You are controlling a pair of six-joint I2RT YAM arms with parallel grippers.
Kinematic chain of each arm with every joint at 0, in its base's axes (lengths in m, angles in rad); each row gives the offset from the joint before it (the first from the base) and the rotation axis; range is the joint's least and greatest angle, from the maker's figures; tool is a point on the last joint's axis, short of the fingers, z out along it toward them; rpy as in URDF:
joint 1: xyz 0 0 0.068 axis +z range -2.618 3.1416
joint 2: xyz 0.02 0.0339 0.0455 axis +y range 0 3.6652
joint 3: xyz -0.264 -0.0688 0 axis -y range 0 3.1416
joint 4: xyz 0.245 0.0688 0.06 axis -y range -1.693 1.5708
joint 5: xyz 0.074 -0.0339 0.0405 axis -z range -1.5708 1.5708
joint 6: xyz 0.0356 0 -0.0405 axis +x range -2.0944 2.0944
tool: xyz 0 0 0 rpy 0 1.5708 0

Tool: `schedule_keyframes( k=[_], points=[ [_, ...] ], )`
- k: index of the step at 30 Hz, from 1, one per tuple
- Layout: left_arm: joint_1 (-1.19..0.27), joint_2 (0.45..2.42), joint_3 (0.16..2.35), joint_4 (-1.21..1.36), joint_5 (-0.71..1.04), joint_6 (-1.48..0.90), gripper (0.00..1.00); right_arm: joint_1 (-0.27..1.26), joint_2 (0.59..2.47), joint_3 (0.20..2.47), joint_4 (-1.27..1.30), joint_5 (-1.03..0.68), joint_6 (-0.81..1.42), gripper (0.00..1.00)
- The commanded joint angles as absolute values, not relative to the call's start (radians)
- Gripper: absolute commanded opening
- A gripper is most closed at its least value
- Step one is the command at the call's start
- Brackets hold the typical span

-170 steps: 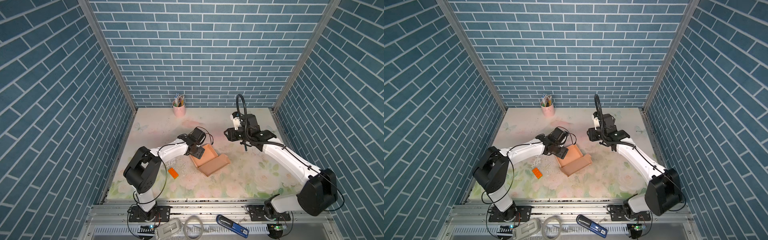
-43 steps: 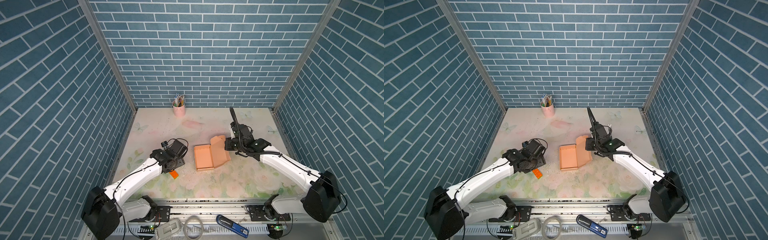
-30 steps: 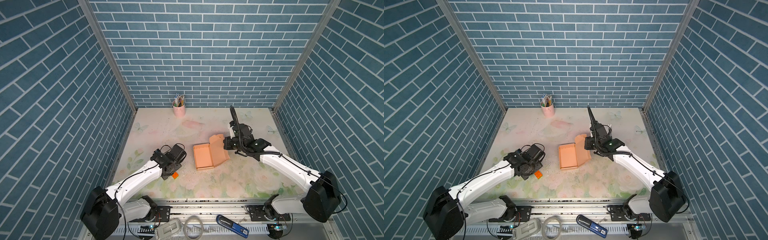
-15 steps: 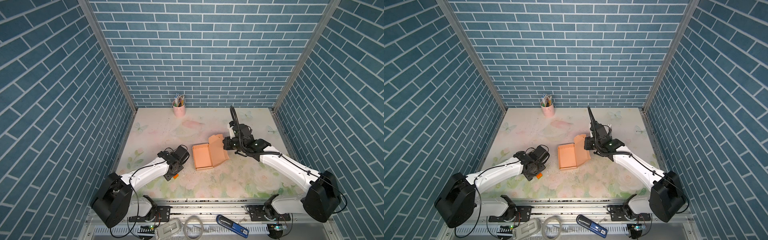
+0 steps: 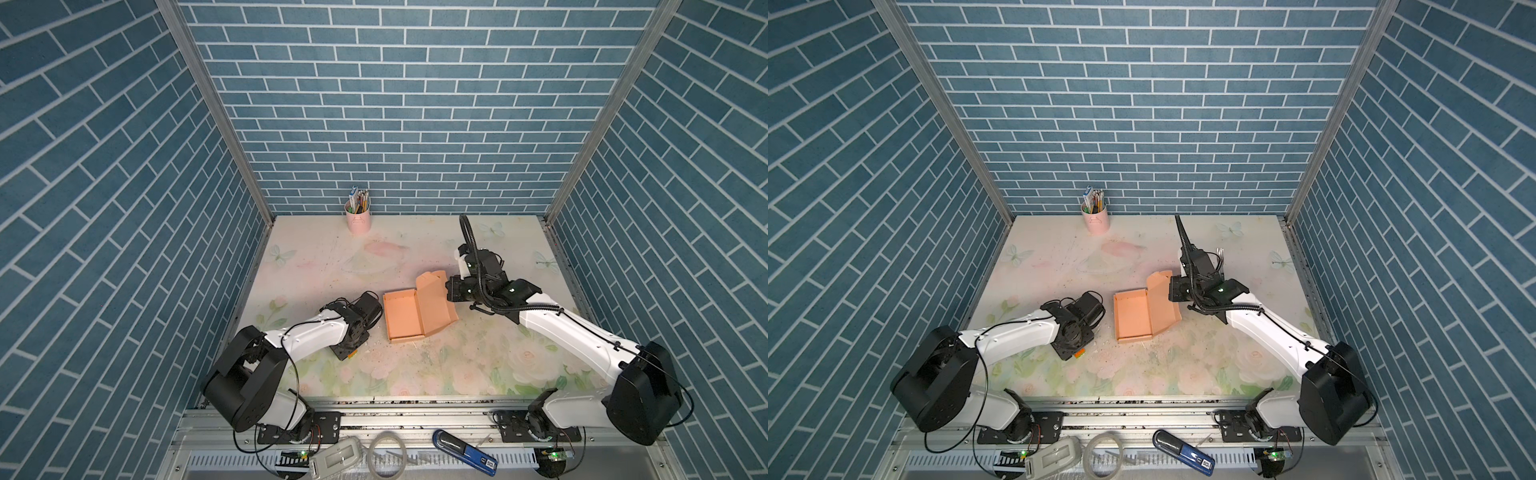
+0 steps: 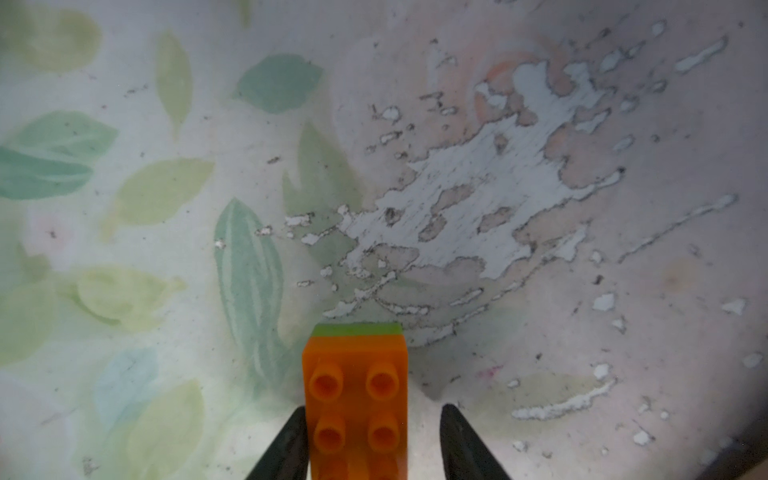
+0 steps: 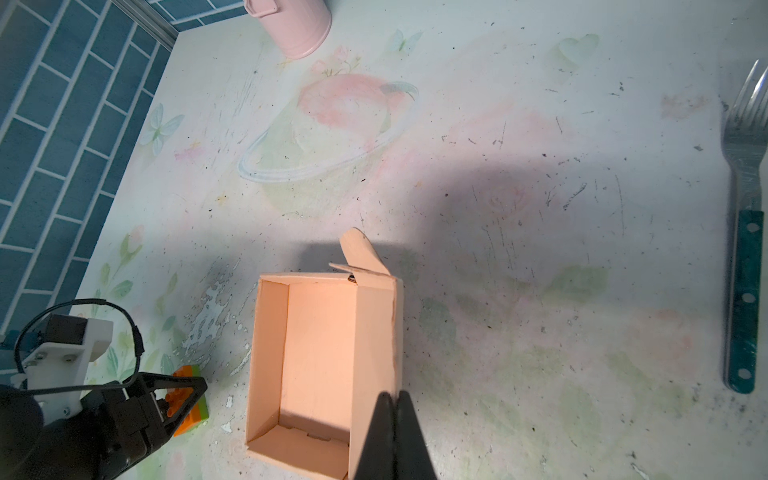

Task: Fold the paper box
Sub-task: 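Carry the orange brick with the left gripper over the box opening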

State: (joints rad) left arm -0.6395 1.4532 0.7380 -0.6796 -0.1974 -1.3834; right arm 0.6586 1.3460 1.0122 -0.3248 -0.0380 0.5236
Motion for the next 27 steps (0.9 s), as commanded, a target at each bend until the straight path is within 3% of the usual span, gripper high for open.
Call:
schedule_keyframes(
  k=[1,13,27],
  points=[
    [-0.63,1.461,0.715,-0.689,-0.219,-1.39,0.49,0.655,1.322,0.994,-0.318,-0.045,0.514,0.03],
    [-0.626,1.377,0.702,-0.726,-0.273,-1.341,0.29,0.655,1.333,0.996,-0.311,-0.052,0.514,0.03],
    [-0.689,1.427,0.958,-0.772,-0.222,-1.039,0.27,0.655,1.361,0.996,-0.301,-0.053,0.515,0.03]
  ],
)
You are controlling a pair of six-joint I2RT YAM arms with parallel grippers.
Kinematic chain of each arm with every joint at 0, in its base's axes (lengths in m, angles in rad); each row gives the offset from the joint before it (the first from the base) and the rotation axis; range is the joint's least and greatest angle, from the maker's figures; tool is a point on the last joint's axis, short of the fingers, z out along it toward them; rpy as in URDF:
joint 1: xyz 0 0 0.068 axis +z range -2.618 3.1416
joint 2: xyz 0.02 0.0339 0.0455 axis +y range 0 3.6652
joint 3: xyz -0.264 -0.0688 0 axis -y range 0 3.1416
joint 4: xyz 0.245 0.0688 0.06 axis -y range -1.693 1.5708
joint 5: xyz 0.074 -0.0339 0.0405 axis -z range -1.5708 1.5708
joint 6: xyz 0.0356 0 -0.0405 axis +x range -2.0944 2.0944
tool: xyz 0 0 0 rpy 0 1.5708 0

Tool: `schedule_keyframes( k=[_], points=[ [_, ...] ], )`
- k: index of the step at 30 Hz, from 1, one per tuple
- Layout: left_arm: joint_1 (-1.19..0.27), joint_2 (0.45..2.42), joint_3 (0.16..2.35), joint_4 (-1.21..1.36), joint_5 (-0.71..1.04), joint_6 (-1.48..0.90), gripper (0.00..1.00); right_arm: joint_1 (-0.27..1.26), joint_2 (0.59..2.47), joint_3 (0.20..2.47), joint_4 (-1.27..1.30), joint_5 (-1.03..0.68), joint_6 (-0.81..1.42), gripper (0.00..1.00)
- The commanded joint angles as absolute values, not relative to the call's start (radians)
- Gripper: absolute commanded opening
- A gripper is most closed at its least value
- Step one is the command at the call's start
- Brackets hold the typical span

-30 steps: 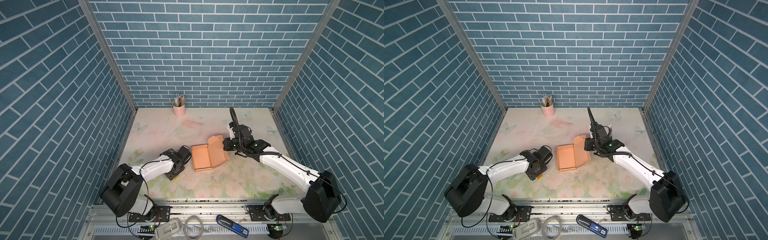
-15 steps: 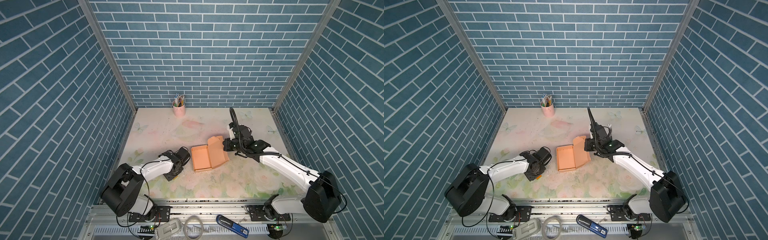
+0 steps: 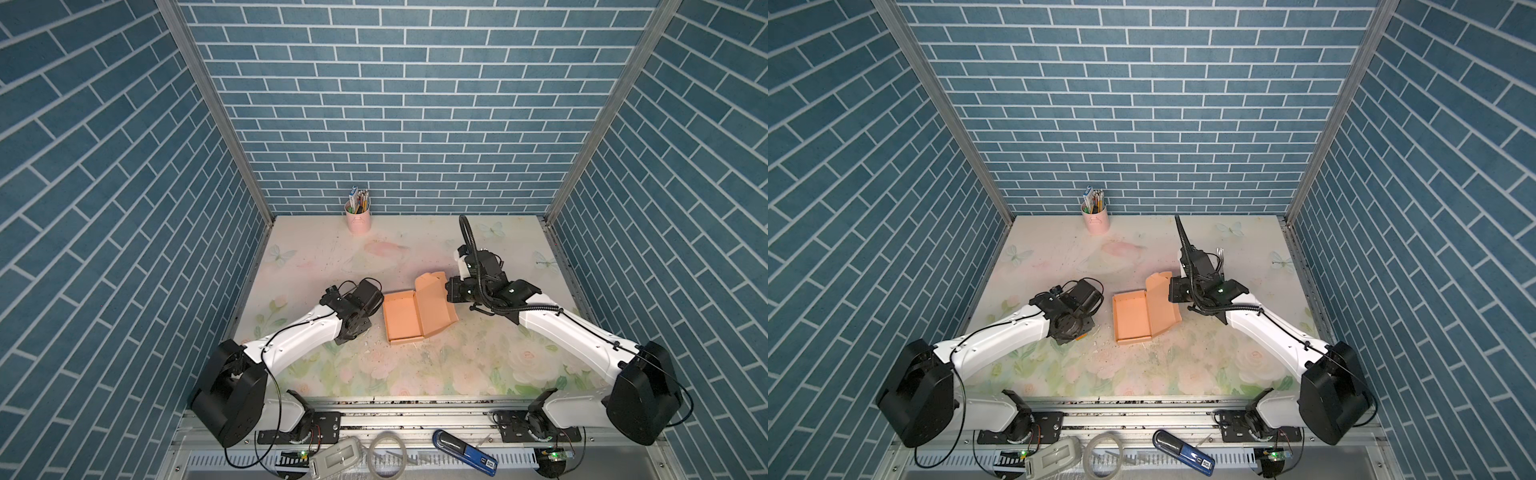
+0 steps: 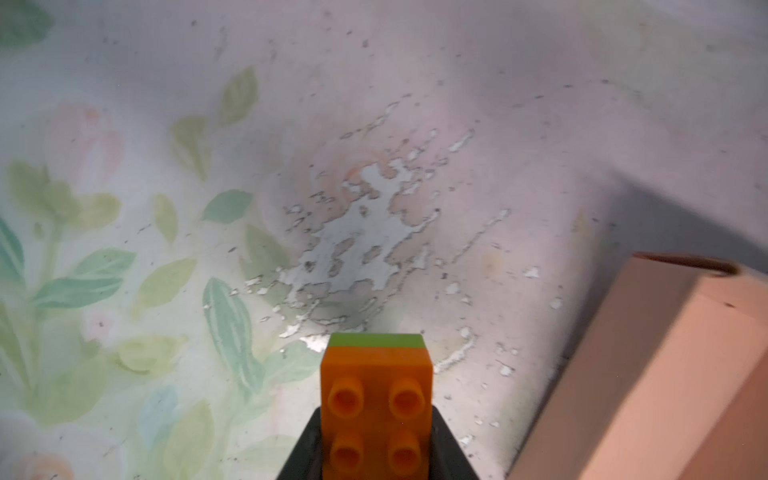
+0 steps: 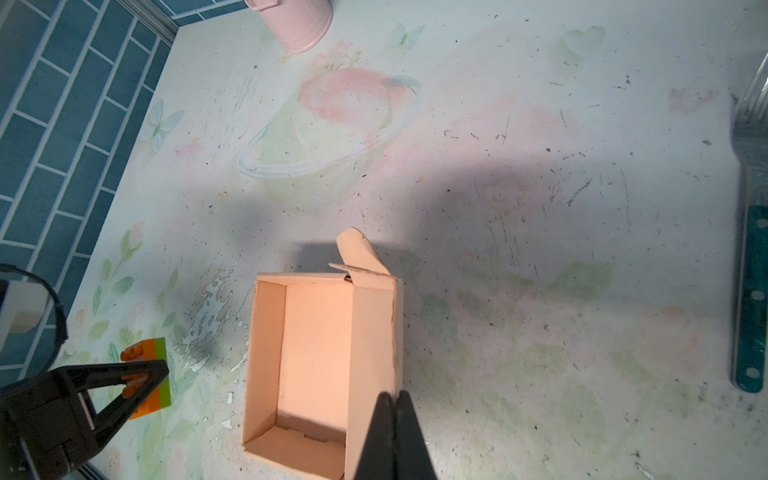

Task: Fold the paper box
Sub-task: 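Carry the orange brick with the left gripper over the box opening, then lower the brick into the box and open the left gripper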

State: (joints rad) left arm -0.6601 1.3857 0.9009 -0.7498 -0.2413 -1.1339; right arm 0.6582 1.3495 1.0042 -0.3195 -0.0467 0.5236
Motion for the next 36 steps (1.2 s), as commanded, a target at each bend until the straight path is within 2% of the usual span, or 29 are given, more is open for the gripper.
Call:
schedule_keyframes(
  k=[1,9,21,36],
  points=[
    [-0.699,1.443,0.978,-0.767,-0.212,-1.026,0.27,0.655,1.363,0.994,-0.298,-0.053,0.515,0.03],
    [-0.799,1.61,1.147,-0.74,-0.157,-0.987,0.27,0.655,1.368,0.992,-0.297,-0.053,0.515,0.03],
    [-0.834,1.812,1.274,-0.711,-0.104,-0.946,0.27,0.655,1.371,0.983,-0.29,-0.058,0.512,0.03],
    [-0.833,1.879,1.3,-0.681,-0.141,-0.915,0.34,0.655,1.381,0.974,-0.284,-0.063,0.514,0.02]
  ],
)
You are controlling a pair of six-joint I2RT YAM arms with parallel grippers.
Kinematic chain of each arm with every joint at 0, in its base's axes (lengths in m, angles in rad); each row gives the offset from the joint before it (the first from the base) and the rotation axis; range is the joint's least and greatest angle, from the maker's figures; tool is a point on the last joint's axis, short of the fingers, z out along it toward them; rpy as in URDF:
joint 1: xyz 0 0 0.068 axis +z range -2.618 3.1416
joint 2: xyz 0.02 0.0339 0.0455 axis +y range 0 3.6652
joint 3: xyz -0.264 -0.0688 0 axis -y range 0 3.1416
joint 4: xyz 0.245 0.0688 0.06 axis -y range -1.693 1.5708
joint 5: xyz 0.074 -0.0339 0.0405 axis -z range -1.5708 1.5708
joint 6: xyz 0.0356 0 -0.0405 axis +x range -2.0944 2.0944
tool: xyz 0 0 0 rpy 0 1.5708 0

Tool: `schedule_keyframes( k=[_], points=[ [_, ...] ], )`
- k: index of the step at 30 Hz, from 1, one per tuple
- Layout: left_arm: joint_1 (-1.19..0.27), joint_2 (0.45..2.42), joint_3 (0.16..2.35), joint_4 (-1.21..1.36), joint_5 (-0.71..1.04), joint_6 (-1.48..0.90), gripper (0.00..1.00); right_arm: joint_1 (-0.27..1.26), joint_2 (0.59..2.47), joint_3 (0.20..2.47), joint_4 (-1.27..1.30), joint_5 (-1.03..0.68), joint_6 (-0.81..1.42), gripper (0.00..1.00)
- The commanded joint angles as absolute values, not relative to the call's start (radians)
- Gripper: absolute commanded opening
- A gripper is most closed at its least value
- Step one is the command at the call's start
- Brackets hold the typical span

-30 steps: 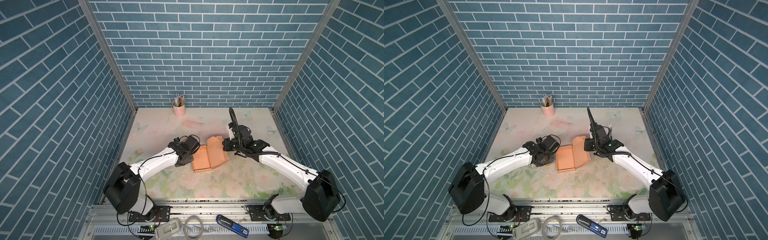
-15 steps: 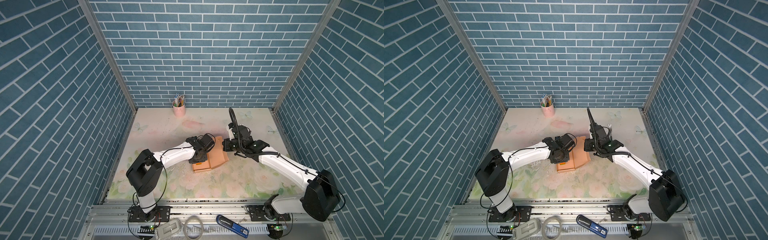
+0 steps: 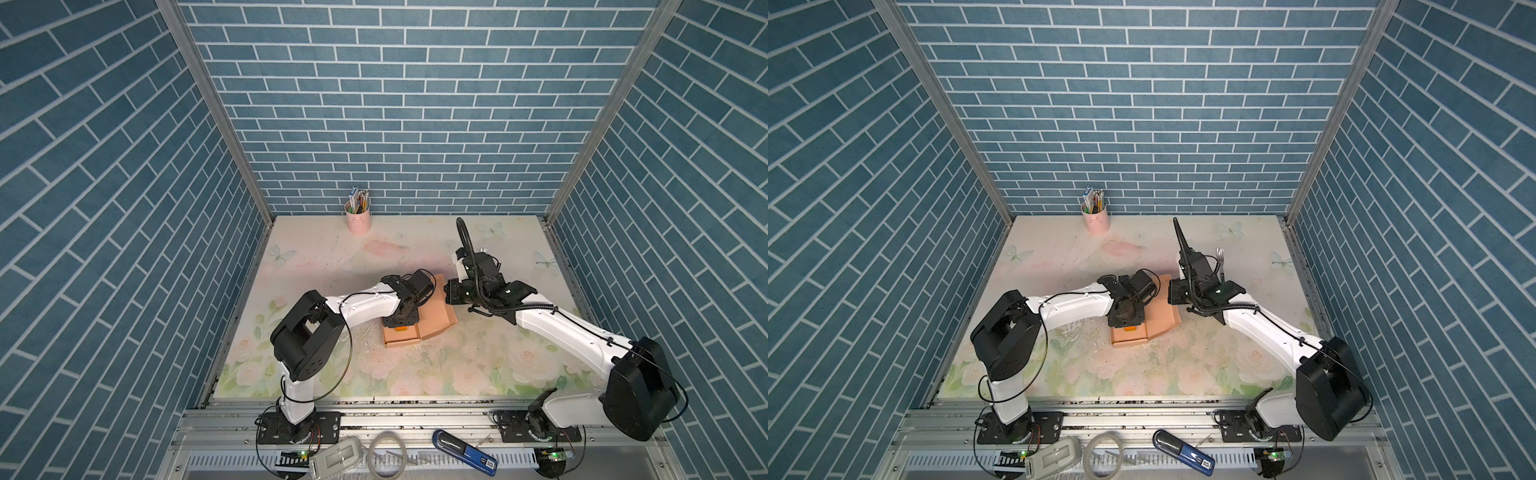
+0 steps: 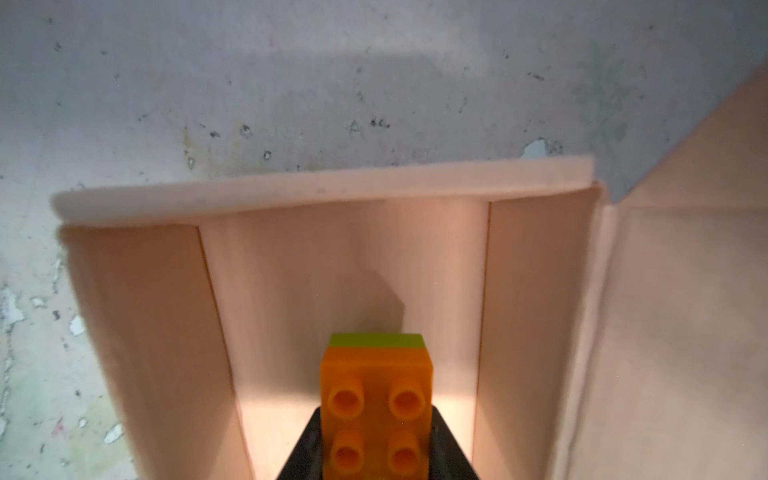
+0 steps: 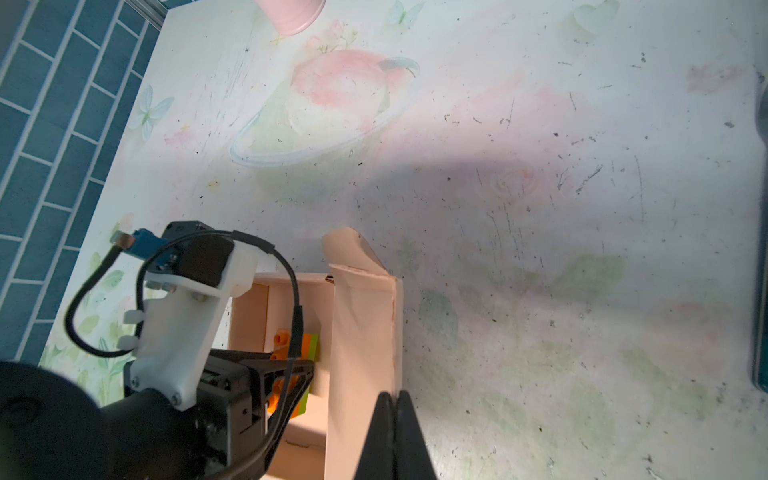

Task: Fold the paper box
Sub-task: 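Lower the brick into the box and open the left gripper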

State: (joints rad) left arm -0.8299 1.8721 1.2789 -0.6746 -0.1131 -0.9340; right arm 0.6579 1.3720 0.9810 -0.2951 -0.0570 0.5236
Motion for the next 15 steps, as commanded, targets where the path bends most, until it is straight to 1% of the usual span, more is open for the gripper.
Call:
schedule_keyframes(
  k=[1,2,8,11,15],
  points=[
    [-0.831,1.877,1.301,-0.682,-0.145,-0.912,0.35,0.655,1.382,0.975,-0.284,-0.063,0.515,0.03],
    [-0.829,1.874,1.3,-0.687,-0.151,-0.909,0.36,0.654,1.383,0.975,-0.284,-0.063,0.515,0.02],
    [-0.821,1.848,1.293,-0.687,-0.156,-0.886,0.53,0.655,1.386,0.977,-0.287,-0.06,0.514,0.02],
    [-0.82,1.82,1.278,-0.664,-0.148,-0.861,0.58,0.655,1.39,0.979,-0.29,-0.058,0.512,0.02],
    [-0.819,1.768,1.265,-0.661,-0.153,-0.817,0.61,0.655,1.394,0.98,-0.296,-0.053,0.51,0.02]
  ],
)
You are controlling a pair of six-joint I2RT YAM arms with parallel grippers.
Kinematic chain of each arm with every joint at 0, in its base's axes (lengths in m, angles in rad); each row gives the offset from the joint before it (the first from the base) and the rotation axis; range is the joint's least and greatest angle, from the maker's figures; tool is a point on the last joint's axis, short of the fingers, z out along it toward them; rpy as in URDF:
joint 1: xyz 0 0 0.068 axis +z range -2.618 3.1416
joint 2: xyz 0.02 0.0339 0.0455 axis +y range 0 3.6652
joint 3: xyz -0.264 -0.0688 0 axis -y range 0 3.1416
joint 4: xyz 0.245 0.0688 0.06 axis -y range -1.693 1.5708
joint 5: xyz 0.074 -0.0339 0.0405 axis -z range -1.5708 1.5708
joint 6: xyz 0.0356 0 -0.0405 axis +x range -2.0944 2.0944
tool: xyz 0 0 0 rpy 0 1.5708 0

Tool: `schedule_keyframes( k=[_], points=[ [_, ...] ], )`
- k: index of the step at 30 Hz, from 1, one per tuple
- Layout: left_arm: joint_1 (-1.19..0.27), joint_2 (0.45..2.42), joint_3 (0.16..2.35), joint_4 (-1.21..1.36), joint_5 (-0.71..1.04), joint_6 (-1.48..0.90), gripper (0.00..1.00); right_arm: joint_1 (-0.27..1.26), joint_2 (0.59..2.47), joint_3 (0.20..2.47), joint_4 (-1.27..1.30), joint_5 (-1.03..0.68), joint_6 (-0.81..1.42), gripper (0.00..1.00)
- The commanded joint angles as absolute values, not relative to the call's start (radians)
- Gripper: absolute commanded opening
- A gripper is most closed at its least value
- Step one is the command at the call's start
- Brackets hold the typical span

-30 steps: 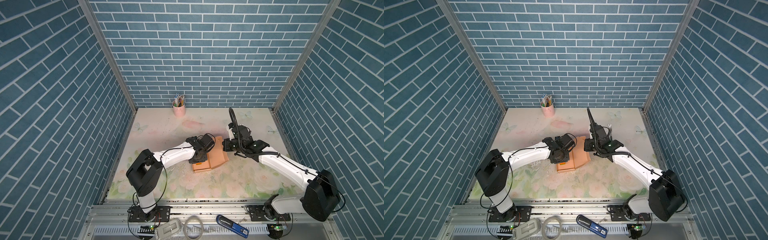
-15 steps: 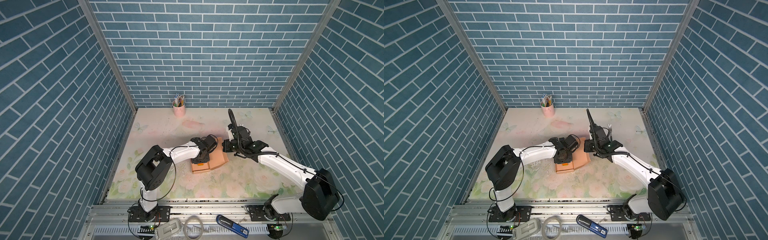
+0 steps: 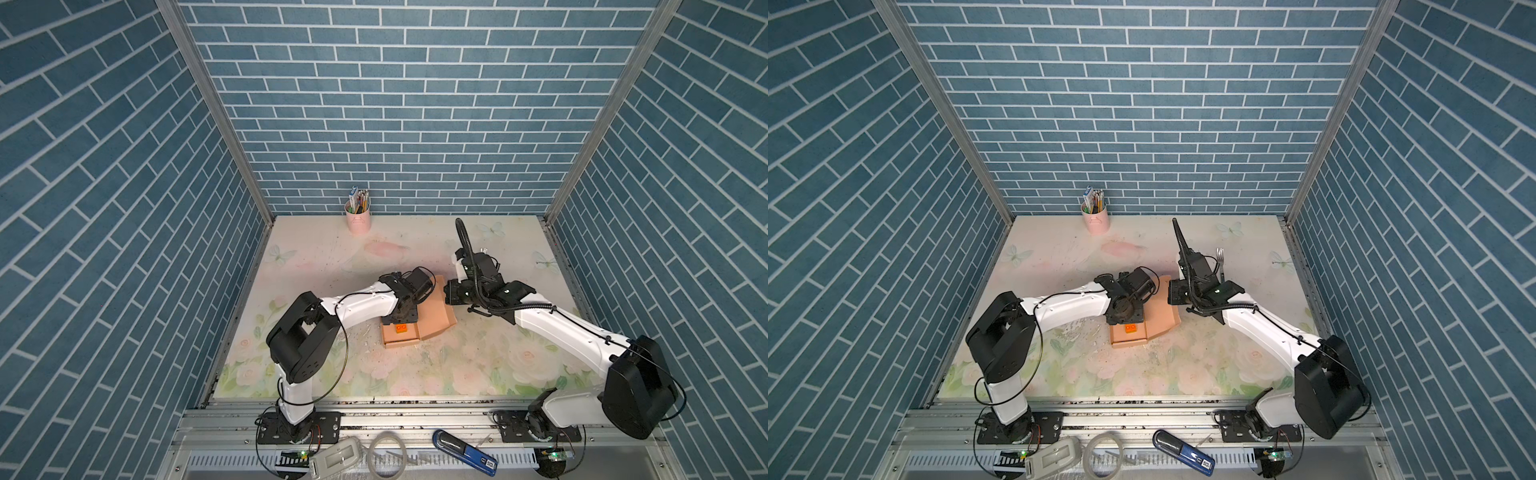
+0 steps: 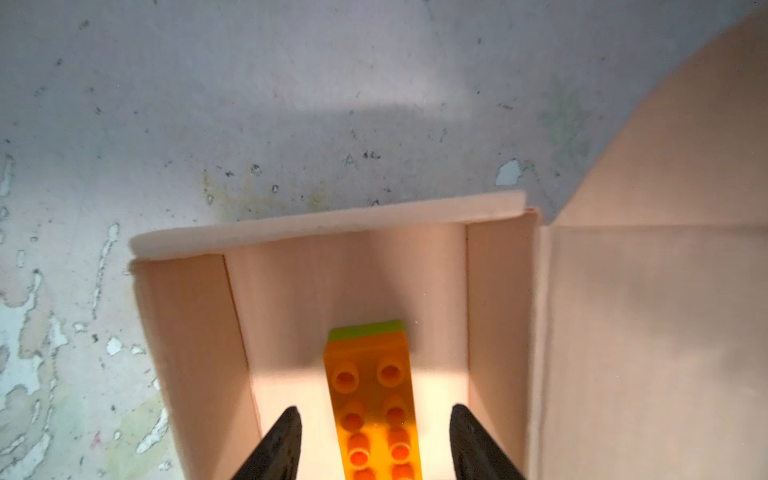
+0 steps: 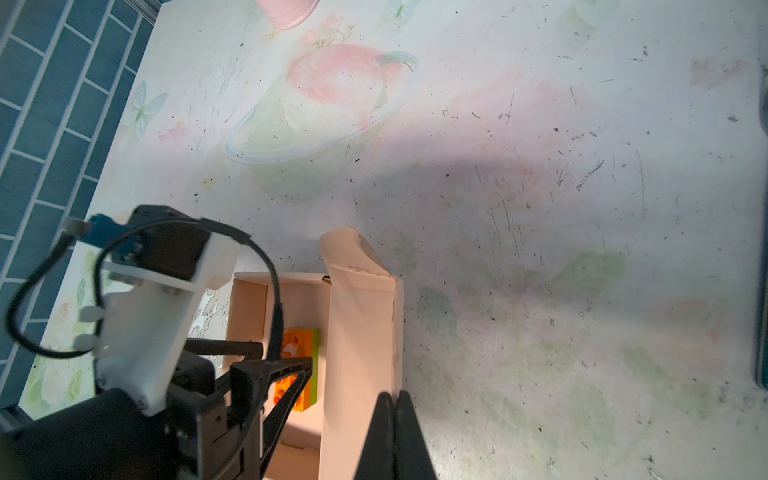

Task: Fold the paper box

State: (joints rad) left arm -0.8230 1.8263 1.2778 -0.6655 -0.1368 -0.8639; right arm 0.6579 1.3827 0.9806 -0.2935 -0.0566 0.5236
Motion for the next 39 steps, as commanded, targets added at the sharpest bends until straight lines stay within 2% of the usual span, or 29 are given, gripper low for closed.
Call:
schedule_keyframes(
  k=[1,9,16,29,39],
  points=[
    [-0.819,1.753,1.258,-0.658,-0.155,-0.804,0.62,0.655,1.396,0.982,-0.298,-0.053,0.51,0.02],
    [-0.771,1.544,1.135,-0.602,-0.152,-0.719,0.72,0.652,1.397,1.027,-0.354,-0.034,0.449,0.0],
    [-0.605,1.44,1.038,-0.529,-0.081,-0.667,0.73,0.612,1.458,1.137,-0.401,-0.138,0.292,0.0],
    [-0.477,1.621,1.021,-0.375,0.009,-0.623,0.72,0.594,1.768,1.492,-0.523,-0.337,0.031,0.0],
    [-0.467,1.72,1.023,-0.296,0.059,-0.596,0.71,0.594,1.86,1.63,-0.534,-0.371,0.003,0.14]
  ],
)
